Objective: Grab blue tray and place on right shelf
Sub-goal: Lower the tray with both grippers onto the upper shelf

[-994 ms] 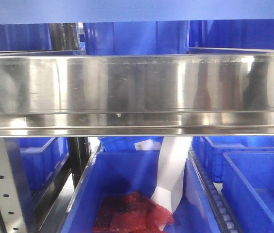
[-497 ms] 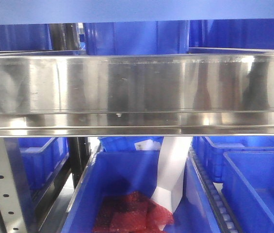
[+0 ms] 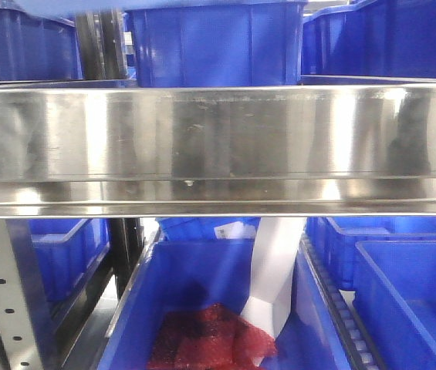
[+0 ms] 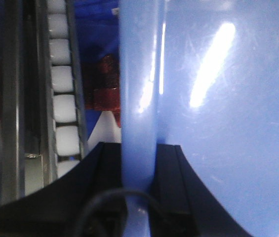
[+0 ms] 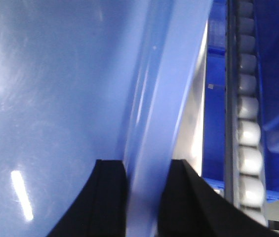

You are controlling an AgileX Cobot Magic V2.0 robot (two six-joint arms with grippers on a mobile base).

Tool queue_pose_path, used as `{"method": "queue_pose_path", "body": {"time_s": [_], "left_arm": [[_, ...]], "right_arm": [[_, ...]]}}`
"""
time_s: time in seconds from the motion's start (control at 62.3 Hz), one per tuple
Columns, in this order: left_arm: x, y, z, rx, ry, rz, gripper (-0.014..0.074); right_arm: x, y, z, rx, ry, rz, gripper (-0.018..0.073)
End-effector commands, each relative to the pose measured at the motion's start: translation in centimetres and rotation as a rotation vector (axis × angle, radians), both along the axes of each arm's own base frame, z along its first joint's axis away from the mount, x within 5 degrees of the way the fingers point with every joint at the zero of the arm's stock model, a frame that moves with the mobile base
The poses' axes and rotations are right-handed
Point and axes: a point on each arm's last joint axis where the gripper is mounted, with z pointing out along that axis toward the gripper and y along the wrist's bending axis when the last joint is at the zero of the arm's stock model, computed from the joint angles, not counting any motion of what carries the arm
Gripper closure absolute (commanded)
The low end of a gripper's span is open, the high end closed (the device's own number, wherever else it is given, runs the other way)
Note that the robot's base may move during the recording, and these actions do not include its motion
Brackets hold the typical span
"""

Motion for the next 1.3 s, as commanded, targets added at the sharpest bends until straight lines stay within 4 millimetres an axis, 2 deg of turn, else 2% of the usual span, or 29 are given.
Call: {"method": "queue_pose_path", "body": {"time_s": [0.0,0.144,0.321,0.369,0.465,0.513,0.577,0.658,0.674,0.754,0.946,1.139,1.283], "left_arm": [[1.2,-0.7,1.2,-0.071,-0.103,0.001,0.0645],[3.8,-1.6,-1.9,-0.028,-0.046,0.005,0.0645],[5.3,-1.9,-4.3,0.031,-0.001,0.009,0.0636],[5.5,-2.0,-4.7,0.039,0.005,0.009,0.0612],[5.7,-2.1,-4.9,0.045,0.009,0.004,0.0494],[5.7,-2.1,-4.9,0.045,0.005,0.003,0.0399],[5.8,-2.1,-4.9,0.041,-0.004,0.004,0.028],[5.8,-2.1,-4.7,0.043,-0.011,0.005,0.0134],[5.8,-2.1,-4.7,0.042,-0.013,0.005,0.0116],[5.8,-2.1,-4.5,0.041,-0.017,0.005,0.0057],[5.1,-1.8,-3.3,0.037,-0.032,0.004,0.0052],[3.7,-0.8,-0.9,0.053,-0.111,0.013,0.0053],[1.9,-0.3,1.4,0.059,-0.177,0.005,0.0119]], "right_arm": [[1.6,1.0,0.9,0.018,-0.084,0.048,0.0503],[4.8,2.4,-2.2,-0.018,-0.021,0.05,0.0503],[7.0,3.4,-5.5,-0.049,0.054,0.052,0.0503],[7.3,3.5,-6.0,-0.054,0.068,0.052,0.0503],[7.7,3.7,-6.6,-0.061,0.084,0.052,0.0495],[7.7,3.7,-6.6,-0.061,0.084,0.052,0.0463],[7.7,3.7,-6.6,-0.056,0.081,0.048,0.0358],[7.7,3.6,-6.5,-0.052,0.08,0.042,0.0153],[7.7,3.6,-6.5,-0.05,0.08,0.038,0.0091],[7.8,3.3,-6.5,-0.043,0.087,0.019,-0.0094],[7.5,2.3,-5.8,-0.035,0.08,-0.008,-0.0066],[6.4,1.8,-3.6,-0.015,0.005,-0.006,-0.0063],[4.8,1.2,-1.6,0.006,-0.047,-0.003,-0.0038]]}}
